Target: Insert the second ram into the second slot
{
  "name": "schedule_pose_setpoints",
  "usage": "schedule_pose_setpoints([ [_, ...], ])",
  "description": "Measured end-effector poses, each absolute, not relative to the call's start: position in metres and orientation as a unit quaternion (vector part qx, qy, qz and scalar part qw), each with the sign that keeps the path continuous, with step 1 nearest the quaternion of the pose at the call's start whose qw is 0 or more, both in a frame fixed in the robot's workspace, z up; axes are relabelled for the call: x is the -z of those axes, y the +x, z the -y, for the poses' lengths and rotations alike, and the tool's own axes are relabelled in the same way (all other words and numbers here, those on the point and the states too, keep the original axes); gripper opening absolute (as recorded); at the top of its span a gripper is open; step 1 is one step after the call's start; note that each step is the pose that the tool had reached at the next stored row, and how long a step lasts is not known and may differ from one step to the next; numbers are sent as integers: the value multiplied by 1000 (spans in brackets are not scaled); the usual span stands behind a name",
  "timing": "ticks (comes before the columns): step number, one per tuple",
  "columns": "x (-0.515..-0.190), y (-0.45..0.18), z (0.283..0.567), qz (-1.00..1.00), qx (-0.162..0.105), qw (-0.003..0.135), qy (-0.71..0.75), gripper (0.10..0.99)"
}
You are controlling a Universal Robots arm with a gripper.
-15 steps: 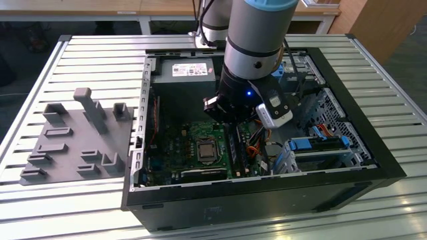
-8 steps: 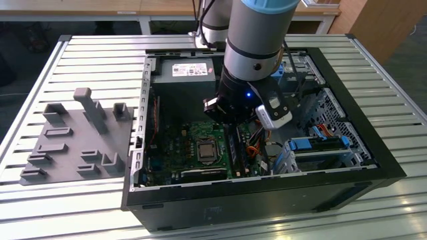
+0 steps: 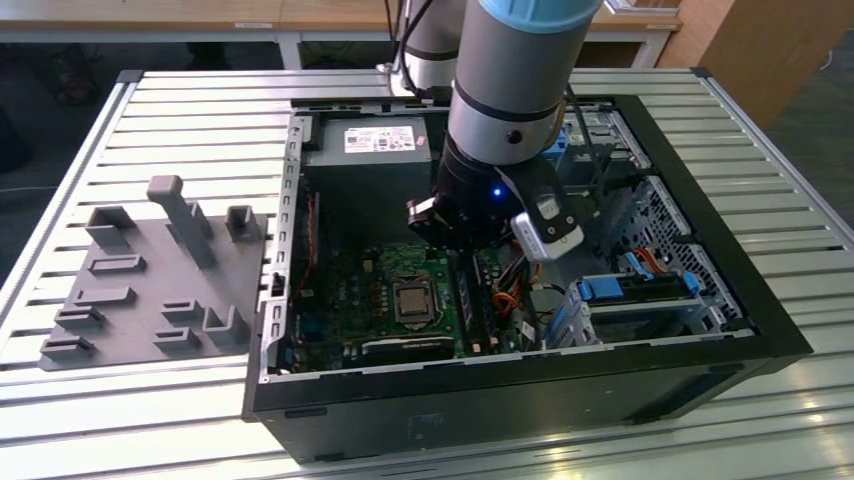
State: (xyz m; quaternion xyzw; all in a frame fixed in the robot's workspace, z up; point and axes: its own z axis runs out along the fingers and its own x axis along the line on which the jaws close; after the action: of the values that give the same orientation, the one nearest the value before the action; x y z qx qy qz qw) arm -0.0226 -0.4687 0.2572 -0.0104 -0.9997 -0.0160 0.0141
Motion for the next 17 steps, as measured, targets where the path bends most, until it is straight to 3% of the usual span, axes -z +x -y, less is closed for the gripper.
schedule_pose_setpoints([
  [17,-255,-23,469,1000,16,14,-11,118],
])
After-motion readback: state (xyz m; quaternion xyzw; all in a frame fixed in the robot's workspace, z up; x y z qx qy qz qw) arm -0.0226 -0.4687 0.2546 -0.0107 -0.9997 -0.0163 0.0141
